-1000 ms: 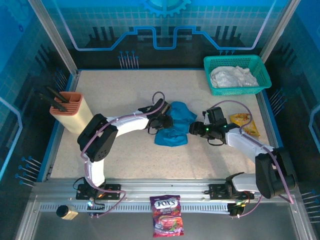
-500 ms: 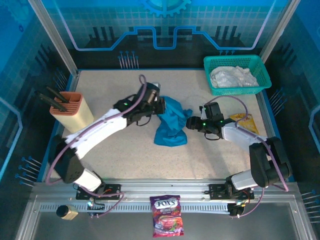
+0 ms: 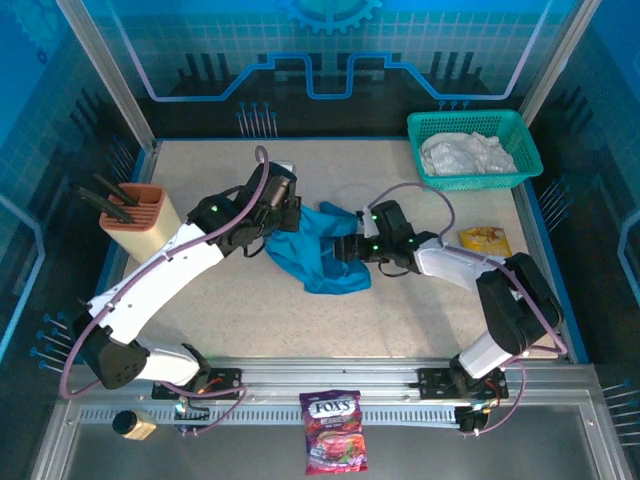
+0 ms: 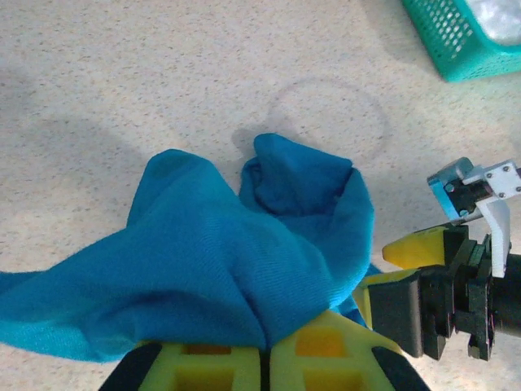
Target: Fold and stack the t-shirts
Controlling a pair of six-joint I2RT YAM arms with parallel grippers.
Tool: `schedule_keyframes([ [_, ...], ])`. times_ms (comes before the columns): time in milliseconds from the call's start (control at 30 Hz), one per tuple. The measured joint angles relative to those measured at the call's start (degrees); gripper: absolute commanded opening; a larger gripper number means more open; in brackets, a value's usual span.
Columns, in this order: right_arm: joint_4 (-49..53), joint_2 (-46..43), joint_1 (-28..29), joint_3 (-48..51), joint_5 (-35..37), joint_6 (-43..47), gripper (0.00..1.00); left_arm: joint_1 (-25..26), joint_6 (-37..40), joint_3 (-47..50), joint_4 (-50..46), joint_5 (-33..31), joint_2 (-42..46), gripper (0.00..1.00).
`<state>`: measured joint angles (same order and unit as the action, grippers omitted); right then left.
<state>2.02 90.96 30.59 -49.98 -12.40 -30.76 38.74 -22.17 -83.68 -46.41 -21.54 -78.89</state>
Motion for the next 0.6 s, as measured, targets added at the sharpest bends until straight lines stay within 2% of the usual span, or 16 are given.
schedule_keyframes([
  [133, -0.4, 3.3, 2.1, -1.3, 0.1, -0.1, 0.75, 0.0, 0.5, 0.0, -1.9, -1.9, 1.0, 0.03],
  [233, 0.5, 5.9, 3.2, -2.3, 1.0, -0.3, 0.7, 0.0, 1.2, 0.0, -3.5, -4.3, 2.8, 0.03],
  [333, 1.8, 7.7, 4.0, -2.6, 2.6, -0.5, 0.48, 0.0, 1.4, -0.1, -5.3, -7.0, 5.1, 0.04],
  [367, 2.5, 8.0, 4.3, -2.6, 3.3, -0.6, 0.37, 0.0, 1.6, -0.3, -5.9, -7.9, 5.9, 0.04],
  [400, 3.2, 8.1, 4.3, -2.6, 4.2, -0.5, 0.18, -0.2, 1.7, -0.5, -6.4, -8.7, 6.7, 0.04],
  [433, 4.0, 8.1, 4.3, -2.6, 5.0, -0.2, 0.03, -0.3, 1.8, -0.7, -6.8, -9.4, 7.5, 0.05],
  [467, 5.1, 8.1, 4.3, -2.8, 6.3, -0.1, 0.0, -0.5, 2.1, -1.0, -7.4, -10.2, 8.3, 0.05],
  [600, 10.9, 7.1, 4.3, -4.5, 13.2, 1.9, 0.0, -1.9, 2.9, -1.4, -8.3, -12.5, 11.4, 0.05],
])
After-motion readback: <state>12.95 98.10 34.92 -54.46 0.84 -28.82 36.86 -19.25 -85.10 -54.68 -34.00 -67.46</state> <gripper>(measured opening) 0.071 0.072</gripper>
